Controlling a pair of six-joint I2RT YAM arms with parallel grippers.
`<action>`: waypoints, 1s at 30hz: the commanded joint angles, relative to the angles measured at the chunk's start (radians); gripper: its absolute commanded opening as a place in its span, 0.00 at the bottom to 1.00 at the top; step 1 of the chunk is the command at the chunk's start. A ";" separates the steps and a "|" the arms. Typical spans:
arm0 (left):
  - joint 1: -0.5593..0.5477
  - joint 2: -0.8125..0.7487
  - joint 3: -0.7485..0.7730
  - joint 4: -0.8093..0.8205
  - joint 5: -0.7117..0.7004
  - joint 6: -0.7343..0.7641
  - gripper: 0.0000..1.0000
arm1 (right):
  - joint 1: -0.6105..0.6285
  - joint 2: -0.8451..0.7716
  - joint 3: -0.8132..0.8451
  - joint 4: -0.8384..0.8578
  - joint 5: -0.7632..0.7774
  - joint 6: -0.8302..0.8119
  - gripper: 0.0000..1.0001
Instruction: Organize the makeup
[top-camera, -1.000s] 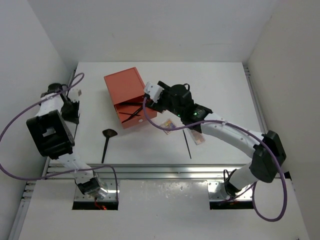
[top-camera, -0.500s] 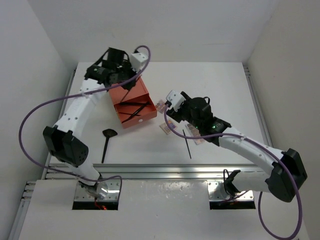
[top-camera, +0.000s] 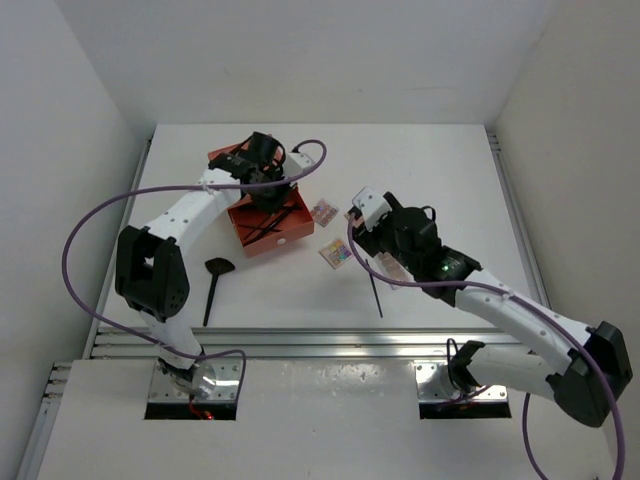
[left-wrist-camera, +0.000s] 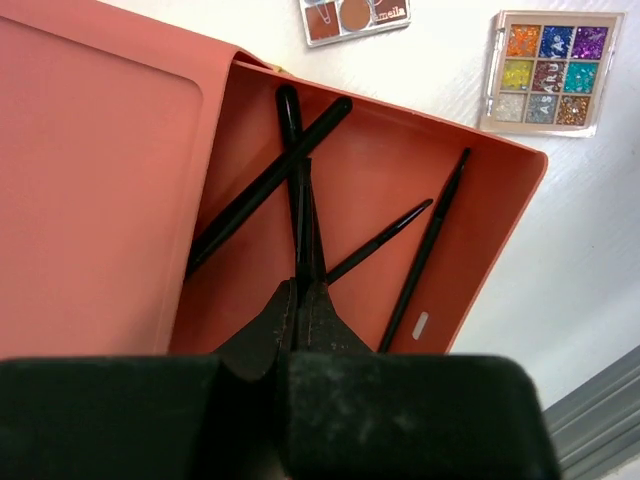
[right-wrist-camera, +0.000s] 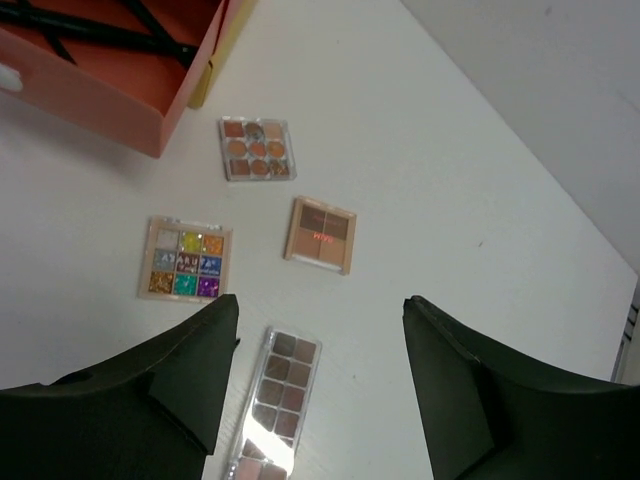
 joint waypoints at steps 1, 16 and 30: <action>-0.001 -0.038 -0.017 0.040 -0.010 0.008 0.00 | 0.000 0.044 0.039 -0.096 0.030 0.059 0.68; 0.050 -0.091 0.033 0.040 -0.016 -0.043 0.54 | -0.092 0.271 0.055 -0.249 -0.050 0.421 0.58; 0.372 -0.353 -0.067 0.040 0.032 -0.115 0.64 | -0.138 0.587 0.110 -0.387 -0.125 0.584 0.50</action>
